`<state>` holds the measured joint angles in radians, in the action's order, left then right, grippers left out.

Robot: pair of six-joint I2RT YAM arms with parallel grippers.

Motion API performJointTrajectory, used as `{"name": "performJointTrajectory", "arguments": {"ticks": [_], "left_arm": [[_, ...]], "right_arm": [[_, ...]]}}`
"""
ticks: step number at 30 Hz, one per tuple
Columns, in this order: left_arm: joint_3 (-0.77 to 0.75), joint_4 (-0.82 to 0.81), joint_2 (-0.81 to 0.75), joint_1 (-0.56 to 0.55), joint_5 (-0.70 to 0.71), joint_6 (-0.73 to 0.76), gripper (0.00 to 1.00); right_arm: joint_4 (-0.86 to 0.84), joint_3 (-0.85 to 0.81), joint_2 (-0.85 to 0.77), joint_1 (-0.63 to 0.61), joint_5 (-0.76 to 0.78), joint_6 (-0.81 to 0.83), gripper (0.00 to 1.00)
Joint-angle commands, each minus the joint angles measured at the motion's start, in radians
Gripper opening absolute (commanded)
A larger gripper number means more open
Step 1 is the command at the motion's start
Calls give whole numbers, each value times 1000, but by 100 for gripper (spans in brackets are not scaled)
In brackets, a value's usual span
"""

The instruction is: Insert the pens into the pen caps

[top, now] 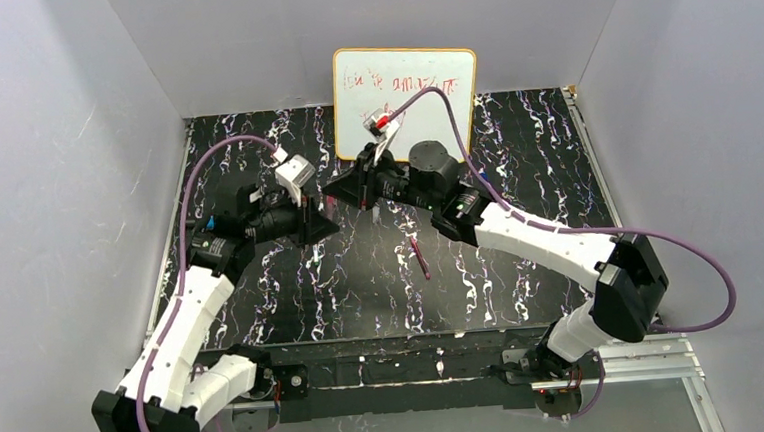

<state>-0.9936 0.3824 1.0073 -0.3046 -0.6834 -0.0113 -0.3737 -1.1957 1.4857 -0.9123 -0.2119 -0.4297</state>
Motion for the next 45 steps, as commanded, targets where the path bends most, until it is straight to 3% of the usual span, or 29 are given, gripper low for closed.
{"name": "performJointTrajectory", "arguments": {"ticks": [1,4,6,10,15,20,27,35,45], "left_arm": [[28,-188,-106,20,48,-72,0],[27,-150,-100,20,48,-53,0],[37,-142,-93,19,48,-48,0],[113,-141,-54,19,43,-61,0],[234,-137,26,20,150,-102,0],[232,-105,193,16,291,-109,0],[114,-74,370,-9,531,-187,0],[-27,-14,567,-29,514,-217,1],[-62,31,696,-43,519,-262,10]], "right_arm": [[248,-50,59,-26,-113,28,15],[252,-76,71,-24,-143,32,42],[240,-79,62,-21,-127,31,53],[153,-18,-50,33,62,-5,61],[129,169,-390,124,389,-12,76],[353,193,-547,130,424,30,80],[450,328,-718,130,424,-47,81],[528,423,-853,130,481,-79,81],[610,432,-926,130,536,-64,81]]}}
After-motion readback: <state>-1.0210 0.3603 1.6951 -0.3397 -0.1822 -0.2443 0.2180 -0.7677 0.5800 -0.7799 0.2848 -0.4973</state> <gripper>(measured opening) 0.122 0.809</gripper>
